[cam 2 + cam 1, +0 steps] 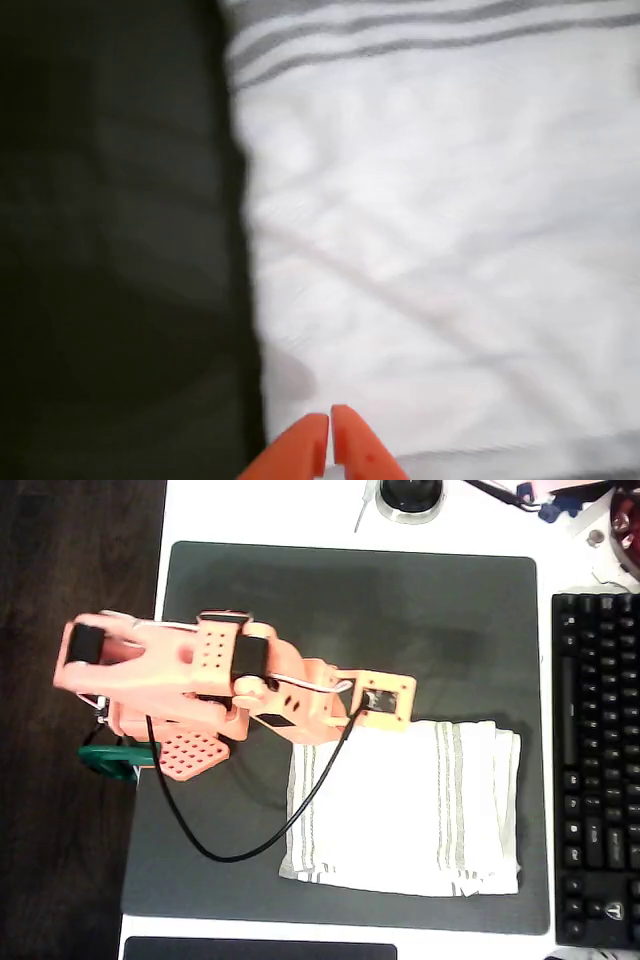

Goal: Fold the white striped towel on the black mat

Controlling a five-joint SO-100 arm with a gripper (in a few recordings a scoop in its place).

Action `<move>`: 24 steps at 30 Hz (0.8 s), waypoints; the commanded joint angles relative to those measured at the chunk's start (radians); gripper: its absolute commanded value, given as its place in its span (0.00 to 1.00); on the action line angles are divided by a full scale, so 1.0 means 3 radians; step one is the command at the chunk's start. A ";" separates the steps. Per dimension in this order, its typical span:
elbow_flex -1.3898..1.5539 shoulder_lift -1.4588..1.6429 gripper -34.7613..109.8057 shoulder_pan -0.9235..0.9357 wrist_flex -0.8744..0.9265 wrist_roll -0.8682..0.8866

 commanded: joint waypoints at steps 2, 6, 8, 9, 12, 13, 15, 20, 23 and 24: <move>0.0527 0.0782 0.24 -0.0087 0.0010 0.0000; 0.0920 0.1222 0.24 -0.0102 -0.0041 0.0046; 0.0977 0.1375 0.24 -0.0112 0.0082 0.0092; 0.0977 0.1437 0.24 -0.0138 0.0159 0.0133; 0.0977 0.1554 0.24 -0.0169 0.0266 0.0220; 0.0977 0.1560 0.24 -0.0174 0.0332 0.0220; 0.0977 0.1565 0.24 -0.0169 0.0486 0.0225; 0.0977 0.1565 0.24 -0.0164 0.0849 0.0230; 0.0977 0.1570 0.24 -0.0148 0.0915 0.0302; 0.0977 0.1570 0.24 -0.0133 0.0915 0.0302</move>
